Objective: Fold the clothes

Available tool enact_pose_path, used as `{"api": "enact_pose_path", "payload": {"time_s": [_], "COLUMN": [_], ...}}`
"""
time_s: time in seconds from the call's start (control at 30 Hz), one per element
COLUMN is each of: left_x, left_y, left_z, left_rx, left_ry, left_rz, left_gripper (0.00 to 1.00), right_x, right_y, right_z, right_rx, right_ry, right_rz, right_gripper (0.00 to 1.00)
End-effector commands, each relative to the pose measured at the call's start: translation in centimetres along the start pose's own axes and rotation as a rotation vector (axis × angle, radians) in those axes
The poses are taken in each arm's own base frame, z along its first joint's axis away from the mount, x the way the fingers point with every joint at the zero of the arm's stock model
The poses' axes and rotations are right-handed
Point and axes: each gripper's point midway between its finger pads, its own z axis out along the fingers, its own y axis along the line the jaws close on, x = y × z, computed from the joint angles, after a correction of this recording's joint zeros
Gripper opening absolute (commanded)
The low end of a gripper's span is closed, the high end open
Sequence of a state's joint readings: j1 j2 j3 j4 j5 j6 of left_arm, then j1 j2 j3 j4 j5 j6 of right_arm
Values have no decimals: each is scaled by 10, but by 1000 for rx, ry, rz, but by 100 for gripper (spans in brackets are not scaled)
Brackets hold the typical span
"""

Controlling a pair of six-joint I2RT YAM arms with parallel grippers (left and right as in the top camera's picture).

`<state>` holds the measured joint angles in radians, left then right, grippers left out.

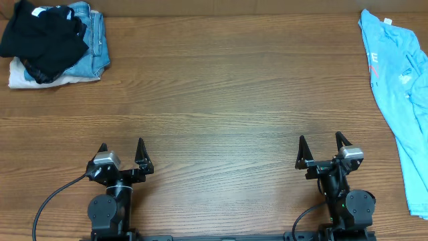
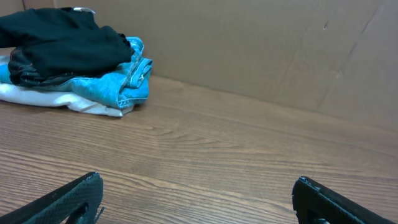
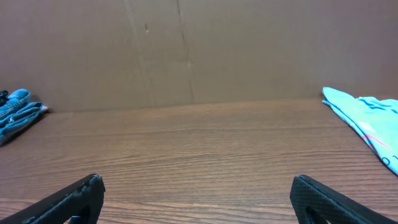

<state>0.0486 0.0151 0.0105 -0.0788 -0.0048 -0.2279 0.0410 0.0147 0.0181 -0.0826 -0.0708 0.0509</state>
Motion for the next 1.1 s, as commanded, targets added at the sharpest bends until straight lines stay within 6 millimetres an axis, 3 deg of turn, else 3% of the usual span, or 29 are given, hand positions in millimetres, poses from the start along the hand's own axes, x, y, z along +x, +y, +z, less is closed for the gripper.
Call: {"api": "enact_pose_path", "payload": {"time_s": [0.0, 0.33, 0.53, 0.67, 0.9, 0.97, 1.07], "left_x": [-1, -1, -1, -1, -1, -1, -1], "left_y": [4, 4, 4, 4, 4, 4, 4], "left_z": [0, 0, 0, 0, 0, 0, 0], "left_rx": [-18, -18, -18, -18, -18, -18, -18], "left_ry": [-13, -13, -13, -13, -13, -13, -13], "left_rz": [26, 26, 26, 26, 26, 26, 26], "left_gripper": [100, 100, 100, 100, 100, 100, 100], "right_x": [2, 1, 3, -4, -45, -67, -80], "right_y": [-1, 2, 56, 64, 91, 89, 81], "right_z": [0, 0, -9, -12, -30, -34, -32], "right_rx": [5, -10, -329, -379, -570, -556, -493], "right_ry": [-4, -9, 62, 65, -65, -132, -166], "right_rz": [-7, 7, 291, 392, 368, 349, 324], "right_gripper": [100, 100, 100, 100, 100, 100, 100]}}
